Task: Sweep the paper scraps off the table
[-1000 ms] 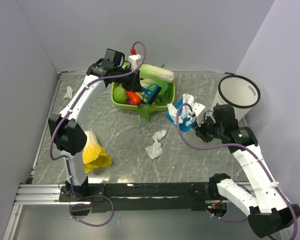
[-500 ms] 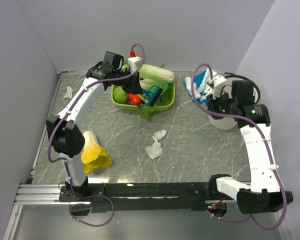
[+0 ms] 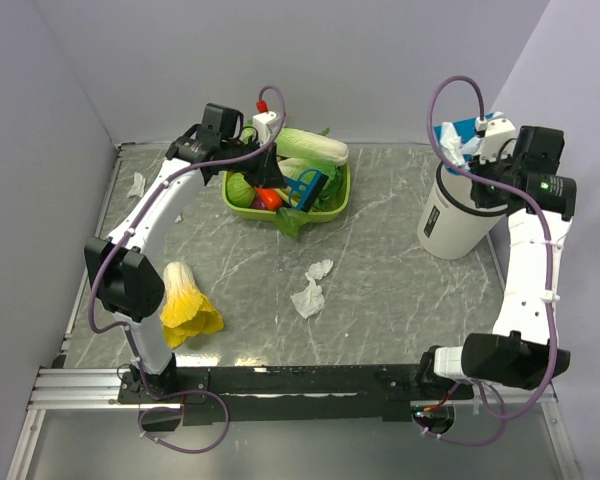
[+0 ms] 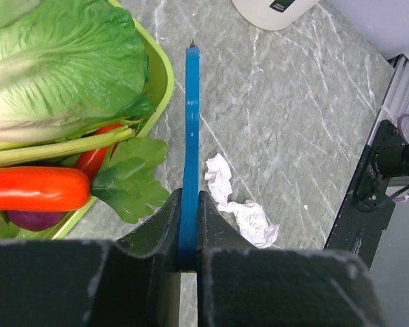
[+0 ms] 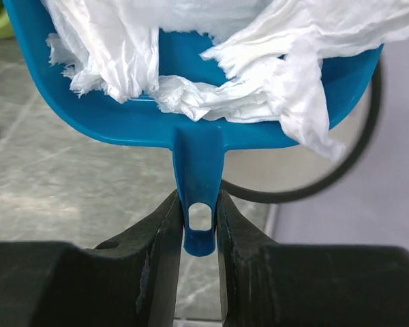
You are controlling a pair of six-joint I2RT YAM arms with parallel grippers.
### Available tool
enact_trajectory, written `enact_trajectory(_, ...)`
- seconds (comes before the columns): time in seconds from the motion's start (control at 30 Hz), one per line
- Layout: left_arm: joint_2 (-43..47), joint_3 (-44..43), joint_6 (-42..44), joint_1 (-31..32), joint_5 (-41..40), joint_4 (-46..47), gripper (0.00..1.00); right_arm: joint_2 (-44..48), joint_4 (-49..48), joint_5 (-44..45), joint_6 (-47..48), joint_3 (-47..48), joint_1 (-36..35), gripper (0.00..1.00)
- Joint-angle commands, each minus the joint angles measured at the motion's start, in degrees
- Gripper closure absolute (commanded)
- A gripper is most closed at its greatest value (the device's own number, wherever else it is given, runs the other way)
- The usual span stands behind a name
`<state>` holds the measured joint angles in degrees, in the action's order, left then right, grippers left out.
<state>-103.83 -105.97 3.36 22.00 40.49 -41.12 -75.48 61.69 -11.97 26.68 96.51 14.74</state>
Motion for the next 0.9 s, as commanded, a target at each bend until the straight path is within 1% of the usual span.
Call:
enact_trajectory(0.0,3.46,0.50,-0.10,0.59,1.87,2.01,0.99,-2.65,1.41,8.34,3.99,5.26,2.13,1.00)
enact_trajectory(0.17,3.72,0.68,0.07,1.03,2.05,2.01,0.99,-5.02,2.91,13.71,8.03,6.67,4.59,1.00)
enact_trajectory(0.27,3.37,0.59,-0.10,1.20,2.14,2.01,0.99,-6.16,3.61,18.29,11.55,6.32,4.59,1.00)
enact_trajectory(0.37,3.28,0.59,-0.28,1.47,2.49,2.19,0.99,-8.45,6.59,22.50,14.36,8.51,4.68,1.00)
enact_trajectory(0.43,3.02,0.77,-0.54,1.56,2.75,2.45,0.99,-10.03,8.62,24.70,15.15,9.92,4.77,1.00)
enact_trajectory(0.53,2.50,0.15,-0.81,1.64,3.10,2.36,0.99,-10.91,8.97,26.73,18.40,10.89,4.77,1.00)
enact_trajectory(0.57,2.41,-0.11,-0.81,1.64,3.19,2.28,0.99,-11.09,9.41,26.99,21.11,10.98,4.68,1.00)
enact_trajectory(0.7,2.23,-0.64,-0.63,2.08,2.84,2.10,0.99,-10.48,7.40,30.51,27.10,10.37,4.68,1.00)
enact_trajectory(0.87,1.70,-0.73,-1.42,2.43,2.84,2.28,0.99,-8.45,0.02,32.71,35.97,6.33,4.68,1.00)
